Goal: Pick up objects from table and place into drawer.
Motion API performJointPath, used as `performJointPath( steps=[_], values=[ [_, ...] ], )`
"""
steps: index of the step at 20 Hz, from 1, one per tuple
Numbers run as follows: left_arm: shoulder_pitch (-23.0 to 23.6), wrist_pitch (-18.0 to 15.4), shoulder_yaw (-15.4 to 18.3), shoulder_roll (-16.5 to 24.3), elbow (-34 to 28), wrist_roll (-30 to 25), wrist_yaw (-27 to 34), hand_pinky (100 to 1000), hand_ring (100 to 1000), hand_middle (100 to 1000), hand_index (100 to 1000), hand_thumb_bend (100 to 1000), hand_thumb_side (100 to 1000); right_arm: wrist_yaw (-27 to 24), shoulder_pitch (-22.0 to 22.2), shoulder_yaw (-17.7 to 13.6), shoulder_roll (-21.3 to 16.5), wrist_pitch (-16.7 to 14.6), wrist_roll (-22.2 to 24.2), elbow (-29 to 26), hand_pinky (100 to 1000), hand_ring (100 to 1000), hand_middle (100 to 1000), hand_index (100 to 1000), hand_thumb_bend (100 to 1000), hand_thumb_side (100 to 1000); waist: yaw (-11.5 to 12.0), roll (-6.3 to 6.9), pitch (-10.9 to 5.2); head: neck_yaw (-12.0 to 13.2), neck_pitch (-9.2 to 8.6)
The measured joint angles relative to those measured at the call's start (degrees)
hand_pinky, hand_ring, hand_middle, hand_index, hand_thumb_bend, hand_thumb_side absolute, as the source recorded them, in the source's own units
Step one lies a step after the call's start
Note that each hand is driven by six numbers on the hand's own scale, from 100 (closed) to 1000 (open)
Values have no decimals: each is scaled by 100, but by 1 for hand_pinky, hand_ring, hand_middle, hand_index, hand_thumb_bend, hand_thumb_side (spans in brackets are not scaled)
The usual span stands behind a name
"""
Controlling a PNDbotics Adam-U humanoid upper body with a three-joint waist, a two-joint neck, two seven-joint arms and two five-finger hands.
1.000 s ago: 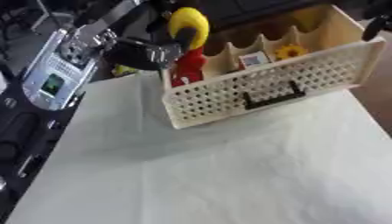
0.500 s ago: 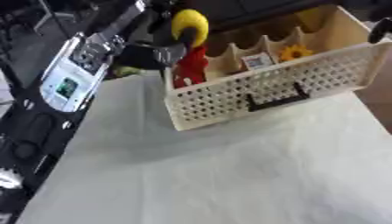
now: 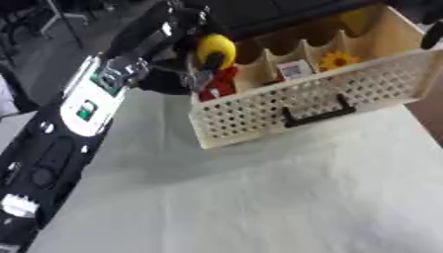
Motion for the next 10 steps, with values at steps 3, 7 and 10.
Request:
performJointPath(
  steps=[3,7,10],
  values=[
    [24,-117,-31,-2,-52,-343,261,621,821,815,929,100,482,0,27,-16,1,8,-8,0,437,565,193,453,100,1000,-2,0,0,-2,2],
    [25,-126,-26,-2,-136,-392,336,718,887,856,959,100,470,0,43,-31,3,10,-10,0,437,565,193,453,100,1000,-17,0,0,-5,2],
    [28,-126,-23,-2,-160,-302,294,711,878,849,951,100,461,0,44,-31,4,16,-19,0,437,565,193,453,100,1000,-19,0,0,-8,2]
  ],
)
